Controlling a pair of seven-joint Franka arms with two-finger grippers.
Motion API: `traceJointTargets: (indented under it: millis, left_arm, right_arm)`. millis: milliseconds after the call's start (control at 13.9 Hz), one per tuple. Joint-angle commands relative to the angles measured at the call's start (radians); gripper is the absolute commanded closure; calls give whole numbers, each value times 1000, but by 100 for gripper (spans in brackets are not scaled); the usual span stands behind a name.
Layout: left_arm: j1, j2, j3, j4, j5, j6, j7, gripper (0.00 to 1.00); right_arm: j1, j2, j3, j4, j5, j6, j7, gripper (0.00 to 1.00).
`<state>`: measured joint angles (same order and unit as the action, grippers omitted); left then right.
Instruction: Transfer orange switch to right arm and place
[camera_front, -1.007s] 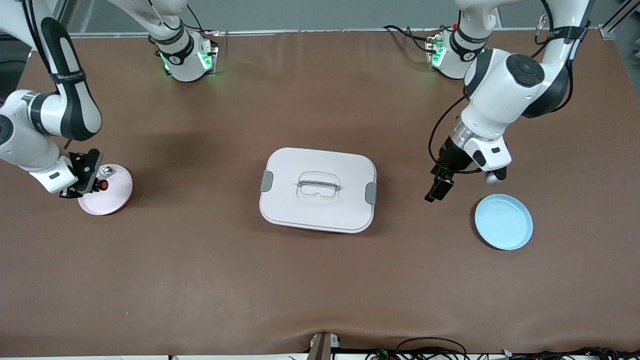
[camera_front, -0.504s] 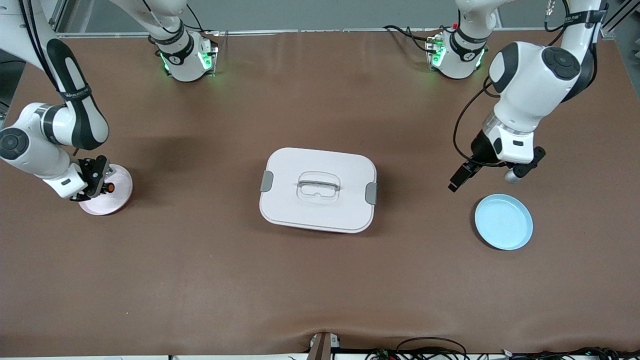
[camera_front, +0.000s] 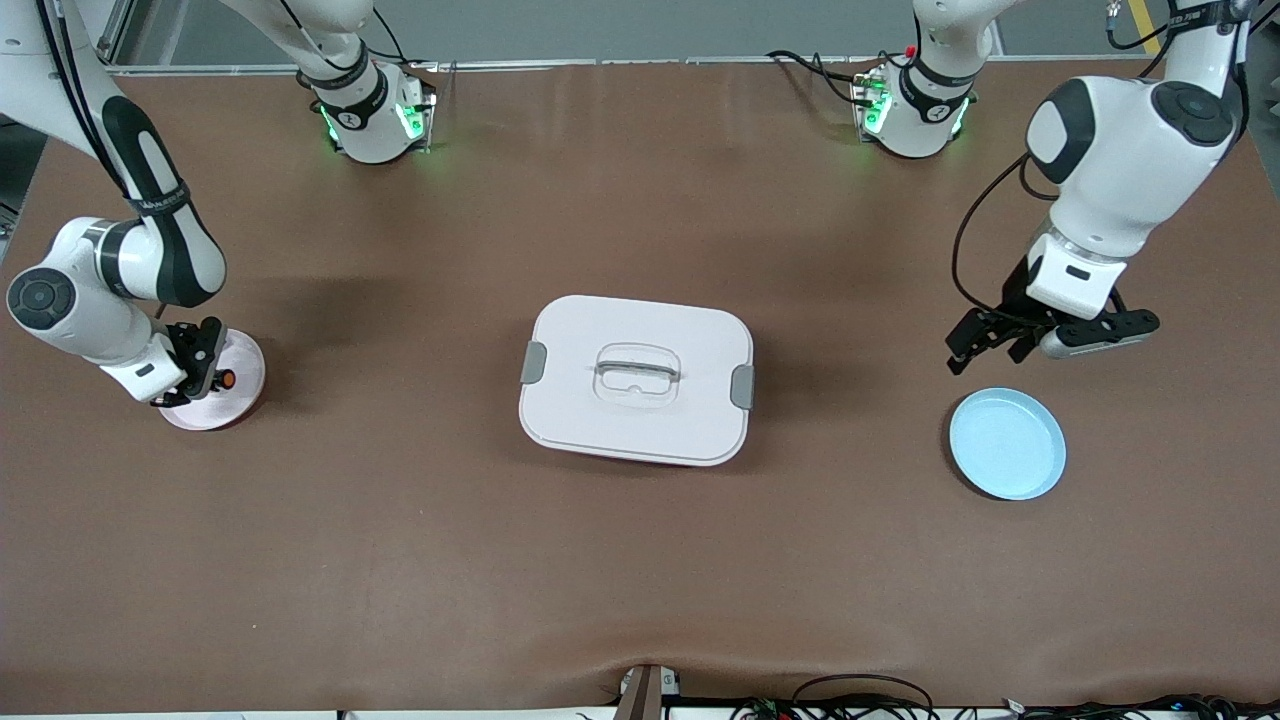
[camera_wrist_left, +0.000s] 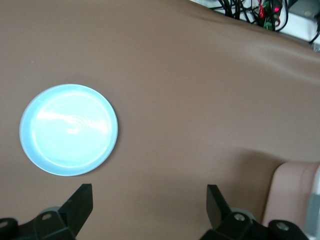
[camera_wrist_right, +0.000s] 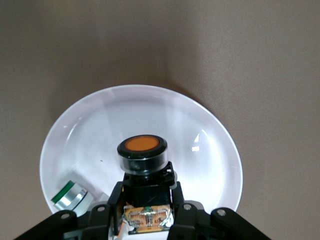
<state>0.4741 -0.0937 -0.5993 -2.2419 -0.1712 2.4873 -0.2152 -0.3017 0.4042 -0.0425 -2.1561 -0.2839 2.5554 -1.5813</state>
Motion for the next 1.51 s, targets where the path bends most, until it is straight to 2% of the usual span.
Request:
traceJointTargets:
  millis: [0,432,719,791,863,1007,1223,1439]
  left_arm:
    - [44,-75,-4,-19,-21,-74,117,0]
    - [49,-87,53,108,-14,-278,146,0]
    - [50,-83,104,293,-8,-479,140,0]
    - [50,-75,107,330,-7,-522,139,0]
    - [49,-64,107,346,-7,-539,131,0]
    - [50,-60,107,355,-7,-542,126,0]
    - [58,-60,107,360,-8,-542,125,0]
    - [66,-60,107,361,-8,-542,126,0]
  right_arm:
    - [-28,36,15,31,-40,12,-6,100]
    - [-42,74,15,36,-44,57,-6,100]
    - [-37,77,15,48,-57,57,-5,100]
    - [-31,76,15,51,-54,51,10,78]
    - [-33,74,16,59,-54,42,12,1]
    - [-28,67,18,76,-51,19,17,0]
    - [-28,61,21,128,-41,-95,26,0]
    - [-25,24,24,134,-32,-150,61,0]
